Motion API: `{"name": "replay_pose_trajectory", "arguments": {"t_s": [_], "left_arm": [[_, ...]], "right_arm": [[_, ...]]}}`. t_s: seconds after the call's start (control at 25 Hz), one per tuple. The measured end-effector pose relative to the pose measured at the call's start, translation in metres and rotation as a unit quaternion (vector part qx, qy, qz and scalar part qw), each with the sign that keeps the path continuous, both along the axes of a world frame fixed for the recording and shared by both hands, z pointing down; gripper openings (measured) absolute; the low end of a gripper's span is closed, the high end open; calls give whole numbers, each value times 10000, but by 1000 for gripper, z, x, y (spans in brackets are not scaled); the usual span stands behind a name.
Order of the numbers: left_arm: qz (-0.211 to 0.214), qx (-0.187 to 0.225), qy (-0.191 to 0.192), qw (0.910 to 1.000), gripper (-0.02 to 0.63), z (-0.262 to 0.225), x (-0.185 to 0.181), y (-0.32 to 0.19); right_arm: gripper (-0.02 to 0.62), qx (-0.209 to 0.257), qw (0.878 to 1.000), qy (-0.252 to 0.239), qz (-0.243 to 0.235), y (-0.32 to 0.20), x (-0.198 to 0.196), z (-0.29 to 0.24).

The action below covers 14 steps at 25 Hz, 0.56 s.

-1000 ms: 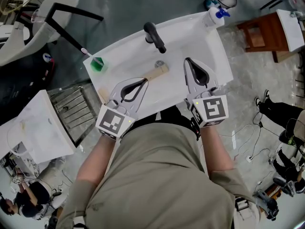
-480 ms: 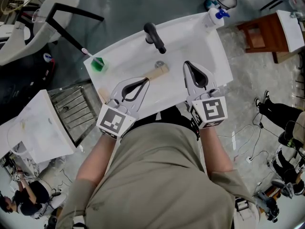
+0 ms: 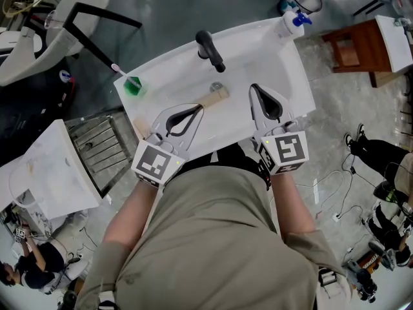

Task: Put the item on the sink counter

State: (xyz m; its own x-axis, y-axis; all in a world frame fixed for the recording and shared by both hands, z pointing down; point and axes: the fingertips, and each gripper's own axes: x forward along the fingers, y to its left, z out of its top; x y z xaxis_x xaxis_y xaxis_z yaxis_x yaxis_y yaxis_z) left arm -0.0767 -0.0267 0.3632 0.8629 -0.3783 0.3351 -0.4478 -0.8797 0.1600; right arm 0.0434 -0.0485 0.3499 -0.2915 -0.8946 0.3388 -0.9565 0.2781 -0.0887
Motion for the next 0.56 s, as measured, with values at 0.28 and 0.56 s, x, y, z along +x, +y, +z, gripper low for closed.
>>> {"name": "replay_pose_trajectory", "arguments": {"t_s": [0.28,0.56], "left_arm": [[-18,-4,7,10000,5,0,0,1],[-9,-11,-13,10000,5,3,0,1]], "right_arm": [[12,4,10000,-5,-20,1,0,0],[12,-41,10000,-14,-7,0,2,3]]}}
